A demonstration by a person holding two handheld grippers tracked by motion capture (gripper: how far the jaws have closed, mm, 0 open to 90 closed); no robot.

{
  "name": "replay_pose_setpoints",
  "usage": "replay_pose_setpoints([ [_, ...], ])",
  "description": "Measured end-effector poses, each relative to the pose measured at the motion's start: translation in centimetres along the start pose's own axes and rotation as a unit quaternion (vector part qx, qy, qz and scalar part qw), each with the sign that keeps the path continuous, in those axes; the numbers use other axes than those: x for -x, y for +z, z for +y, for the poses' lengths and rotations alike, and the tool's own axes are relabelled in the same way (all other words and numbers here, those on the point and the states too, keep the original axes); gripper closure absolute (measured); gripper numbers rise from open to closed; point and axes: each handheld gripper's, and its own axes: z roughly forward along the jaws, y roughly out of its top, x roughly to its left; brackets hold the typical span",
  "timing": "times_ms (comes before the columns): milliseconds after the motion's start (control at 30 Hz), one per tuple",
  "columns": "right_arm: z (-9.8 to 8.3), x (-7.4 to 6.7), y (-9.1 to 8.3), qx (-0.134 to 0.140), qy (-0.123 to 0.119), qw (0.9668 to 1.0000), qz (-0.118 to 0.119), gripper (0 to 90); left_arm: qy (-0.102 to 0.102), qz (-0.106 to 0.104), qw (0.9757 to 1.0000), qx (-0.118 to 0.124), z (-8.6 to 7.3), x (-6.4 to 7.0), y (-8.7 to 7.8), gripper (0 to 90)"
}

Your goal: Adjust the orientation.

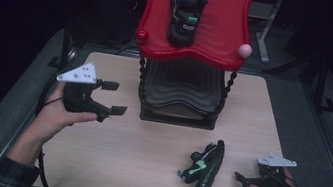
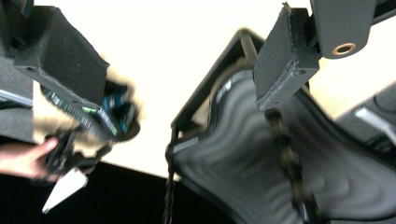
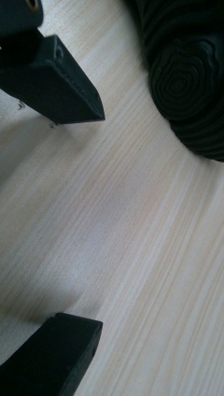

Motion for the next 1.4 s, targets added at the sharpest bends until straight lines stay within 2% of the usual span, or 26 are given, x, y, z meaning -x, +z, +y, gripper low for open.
replay_pose_setpoints([
  [233,0.0,-0.1,-0.1,-0.003,-0.001,1.0,0.003,2.9,-0.021,0.015,0.999,-0.037,-4.8,1.1,1.5,16.4],
  [333,0.2,-0.1,-0.6,-0.009,-0.006,0.9999,0.007,16.1,-0.021,0.032,0.9975,-0.06,-6.7,1.6,2.1,16.4],
  [367,0.2,-0.1,-0.6,-0.009,-0.006,0.9999,0.007,16.1,-0.021,0.032,0.9975,-0.06,-6.7,1.6,2.1,16.4],
  [400,0.4,-0.1,-0.9,-0.016,-0.003,0.9998,0.015,24.7,-0.019,0.042,0.9959,-0.078,-7.9,1.9,2.4,16.4],
  [433,0.4,-0.1,-0.9,-0.016,-0.003,0.9998,0.015,24.7,-0.019,0.042,0.9959,-0.078,-7.9,1.9,2.4,16.4],
  [467,0.5,-0.2,-1.2,-0.013,-0.006,0.9997,0.021,33.2,-0.028,0.043,0.9952,-0.083,-9.1,2.2,2.7,16.4],
  [533,0.7,-0.2,-1.7,-0.012,-0.001,0.9995,0.029,46.7,-0.034,0.047,0.9938,-0.095,-10.4,2.4,3.0,16.4],
  [567,0.9,-0.3,-2.0,-0.008,-0.002,0.9995,0.031,50.3,-0.034,0.047,0.9938,-0.095,-10.4,2.4,3.0,16.4],
  [600,1.1,-0.4,-2.4,-0.007,0.004,0.9993,0.035,59.3,-0.043,0.049,0.9927,-0.101,-11.7,2.5,3.2,16.4],
  [700,1.5,-0.5,-3.1,-0.005,0.007,0.9986,0.053,76.1,-0.045,0.06,0.9894,-0.124,-13.2,2.5,3.5,16.4],
  [733,1.7,-0.6,-3.4,-0.005,0.003,0.9982,0.06,83.6,-0.045,0.06,0.9894,-0.124,-13.2,2.5,3.5,16.4],
  [767,1.8,-0.6,-3.6,-0.004,0.005,0.9979,0.064,88.0,-0.048,0.065,0.9877,-0.133,-14.0,2.3,3.6,16.4],
  [933,2.6,-0.7,-4.5,0.001,0.01,0.9959,0.09,89.9,-0.063,0.074,0.9838,-0.151,-15.8,1.9,3.8,16.4],
  [1000,2.8,-0.7,-4.7,0.004,0.008,0.9954,0.096,89.9,-0.065,0.076,0.9831,-0.153,-16.0,1.8,3.9,16.4],
  [1067,3.8,-1.1,-5.2,0.017,0.005,0.994,0.107,89.9,-0.072,0.085,0.9811,-0.158,-16.6,1.5,4.2,16.4],
  [1100,4.3,-1.2,-5.3,0.023,0.002,0.9933,0.113,90.0,-0.072,0.085,0.9811,-0.158,-16.6,1.5,4.2,16.4],
  [1133,4.8,-1.5,-5.5,0.031,-0.003,0.9921,0.121,90.0,-0.073,0.094,0.9786,-0.168,-17.0,1.2,4.5,16.4],
  [1167,5.1,-1.7,-5.6,0.034,-0.004,0.9916,0.125,90.0,-0.077,0.095,0.9773,-0.173,-17.2,1.1,4.6,16.4],
  [1267,6.4,-2.4,-5.6,0.043,-0.013,0.9896,0.137,90.0,-0.082,0.1,0.9754,-0.179,-17.6,0.9,4.8,16.4],
  [1400,7.7,-3.3,-5.3,0.05,-0.027,0.9864,0.154,90.0,-0.087,0.105,0.9762,-0.169,-17.8,0.7,4.8,15.8],
])
